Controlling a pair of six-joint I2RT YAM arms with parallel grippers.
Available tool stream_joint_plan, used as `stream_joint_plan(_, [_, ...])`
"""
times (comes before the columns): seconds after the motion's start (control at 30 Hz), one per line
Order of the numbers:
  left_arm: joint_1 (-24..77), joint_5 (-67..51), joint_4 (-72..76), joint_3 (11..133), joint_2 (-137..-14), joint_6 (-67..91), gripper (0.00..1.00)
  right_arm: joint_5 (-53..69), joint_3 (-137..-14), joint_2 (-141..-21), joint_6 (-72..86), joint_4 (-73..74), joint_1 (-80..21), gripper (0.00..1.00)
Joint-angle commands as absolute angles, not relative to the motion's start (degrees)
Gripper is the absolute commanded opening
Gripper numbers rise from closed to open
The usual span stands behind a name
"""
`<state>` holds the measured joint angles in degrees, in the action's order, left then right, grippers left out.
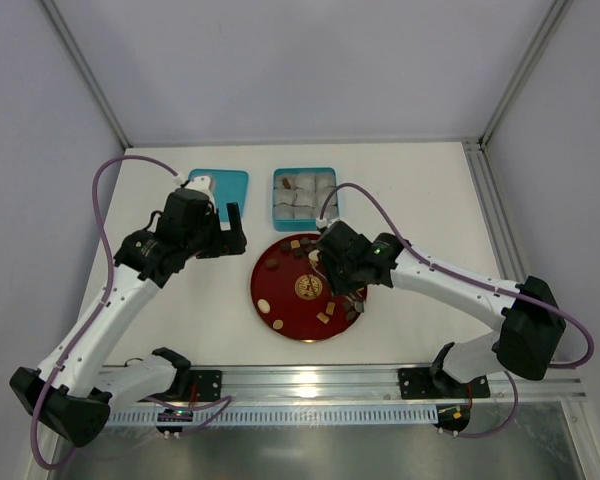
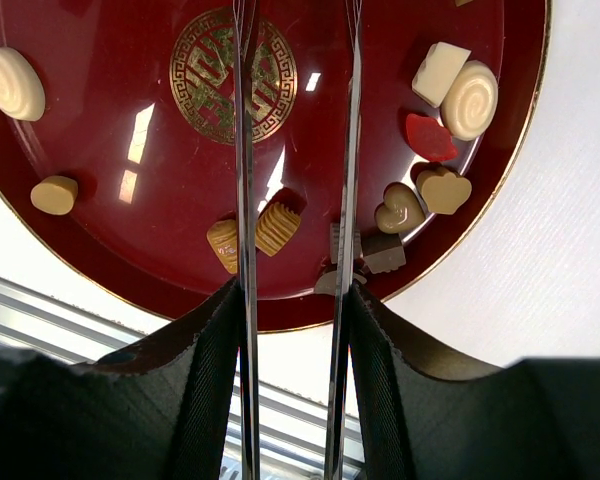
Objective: Pack the chocolate
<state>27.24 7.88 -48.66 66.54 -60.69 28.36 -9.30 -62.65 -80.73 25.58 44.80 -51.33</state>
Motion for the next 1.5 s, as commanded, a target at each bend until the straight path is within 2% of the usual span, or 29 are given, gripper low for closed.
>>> stream_joint_plan(0.0, [26.98, 8.44, -47.90, 67.24, -60.21, 28.92, 1.00, -9.67, -63.37, -81.03, 24.70, 42.63, -51.77, 0.47])
stream_joint_plan(0.63, [26.98, 8.35, -47.72, 66.36, -59.76, 29.18, 1.00, -9.14, -65.74, -79.72, 25.84, 45.53, -52.47, 0.46])
stream_joint_plan(1.3, [27.07, 8.70, -47.99, 66.01, -58.80, 29.18, 1.00, -10.28, -68.47, -84.90, 23.82, 45.26, -52.47, 0.46])
stream_joint_plan(1.47, [26.98, 8.88, -47.99, 65.83, -58.80, 29.18, 1.00, -9.93, -69.08, -85.17, 23.64, 45.44, -52.47, 0.43])
